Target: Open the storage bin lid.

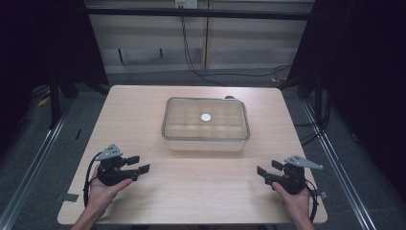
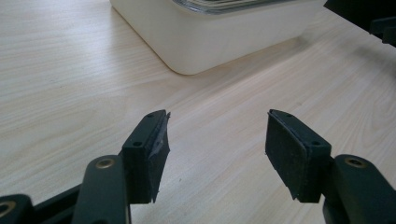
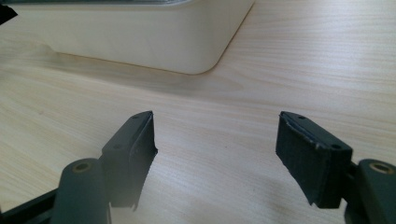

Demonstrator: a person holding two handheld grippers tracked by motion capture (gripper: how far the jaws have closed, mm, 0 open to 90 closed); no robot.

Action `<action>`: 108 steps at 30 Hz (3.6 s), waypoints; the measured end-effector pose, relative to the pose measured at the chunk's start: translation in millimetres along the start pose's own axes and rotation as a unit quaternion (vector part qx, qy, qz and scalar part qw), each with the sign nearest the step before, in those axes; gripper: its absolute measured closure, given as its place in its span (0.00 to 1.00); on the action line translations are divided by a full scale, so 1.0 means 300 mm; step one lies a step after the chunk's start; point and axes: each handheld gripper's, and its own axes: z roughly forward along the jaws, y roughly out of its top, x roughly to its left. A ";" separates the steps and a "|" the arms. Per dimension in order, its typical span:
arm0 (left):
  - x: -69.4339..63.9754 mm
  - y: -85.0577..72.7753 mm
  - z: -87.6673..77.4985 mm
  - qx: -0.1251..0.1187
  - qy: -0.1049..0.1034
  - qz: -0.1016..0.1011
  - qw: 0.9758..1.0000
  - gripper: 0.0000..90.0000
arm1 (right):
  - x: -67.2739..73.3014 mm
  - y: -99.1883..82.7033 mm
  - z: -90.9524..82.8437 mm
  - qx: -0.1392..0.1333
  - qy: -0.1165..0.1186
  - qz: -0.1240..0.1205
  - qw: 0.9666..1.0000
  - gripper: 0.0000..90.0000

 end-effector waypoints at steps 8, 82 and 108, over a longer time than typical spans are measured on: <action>0.008 0.002 0.010 0.000 0.007 -0.022 1.000 0.43 | -0.013 -0.005 -0.010 0.004 0.028 0.017 0.999 0.33; 0.119 0.357 0.171 0.005 0.016 -0.008 1.000 0.44 | -0.058 0.462 0.223 0.069 0.076 -0.020 0.995 0.39; 0.199 0.412 0.324 0.036 0.011 -0.040 0.999 0.34 | -0.085 0.518 0.410 0.097 0.070 0.008 0.993 0.29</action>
